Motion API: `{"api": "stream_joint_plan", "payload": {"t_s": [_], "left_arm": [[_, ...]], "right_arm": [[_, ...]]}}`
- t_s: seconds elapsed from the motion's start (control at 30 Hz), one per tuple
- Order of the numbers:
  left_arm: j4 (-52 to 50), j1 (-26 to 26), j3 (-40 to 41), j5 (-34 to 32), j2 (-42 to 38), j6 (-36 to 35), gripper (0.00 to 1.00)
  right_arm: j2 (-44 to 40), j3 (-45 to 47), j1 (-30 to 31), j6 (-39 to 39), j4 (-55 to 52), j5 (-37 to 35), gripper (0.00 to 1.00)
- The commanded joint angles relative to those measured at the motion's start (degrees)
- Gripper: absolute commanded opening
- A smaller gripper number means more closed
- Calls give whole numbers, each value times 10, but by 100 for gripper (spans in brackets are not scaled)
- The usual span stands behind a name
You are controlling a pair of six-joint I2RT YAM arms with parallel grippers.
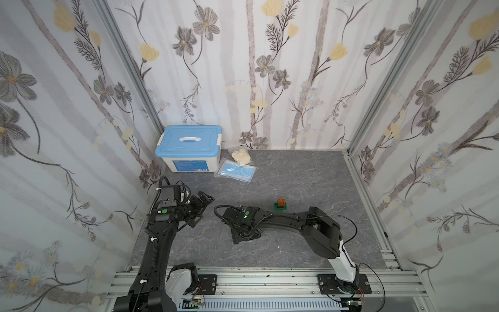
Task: Assemble the letter f with lego
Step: Pick up the lego brick from the center of the board, then assemble the lego brick with the lego brick.
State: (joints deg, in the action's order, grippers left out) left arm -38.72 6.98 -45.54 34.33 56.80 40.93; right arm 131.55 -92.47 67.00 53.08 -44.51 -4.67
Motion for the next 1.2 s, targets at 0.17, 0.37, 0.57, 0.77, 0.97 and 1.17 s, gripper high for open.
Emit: {"api": "stream_joint_plan", "payload": {"t_s": [0.17, 0.37, 0.57, 0.77, 0.97, 1.17], "left_arm": [[14, 1, 1, 6, 3, -20, 100], [23, 2, 7, 3, 9, -21, 99], [95, -9, 36, 37, 13, 3, 92], [200, -162, 30, -12, 75, 57, 84], [365, -309, -1, -42, 226, 93, 80], [535, -359, -21, 10, 374, 134, 72]], "right_arm": [[11, -19, -1, 7, -12, -11, 63], [-21, -31, -8, -20, -35, -21, 57], [-117, -41, -60, -87, -86, -25, 58], [-218, -8, -162, -139, -121, -37, 60], [-262, 35, -261, -173, -124, -10, 59], [-243, 39, -300, -197, -131, 5, 57]]}}
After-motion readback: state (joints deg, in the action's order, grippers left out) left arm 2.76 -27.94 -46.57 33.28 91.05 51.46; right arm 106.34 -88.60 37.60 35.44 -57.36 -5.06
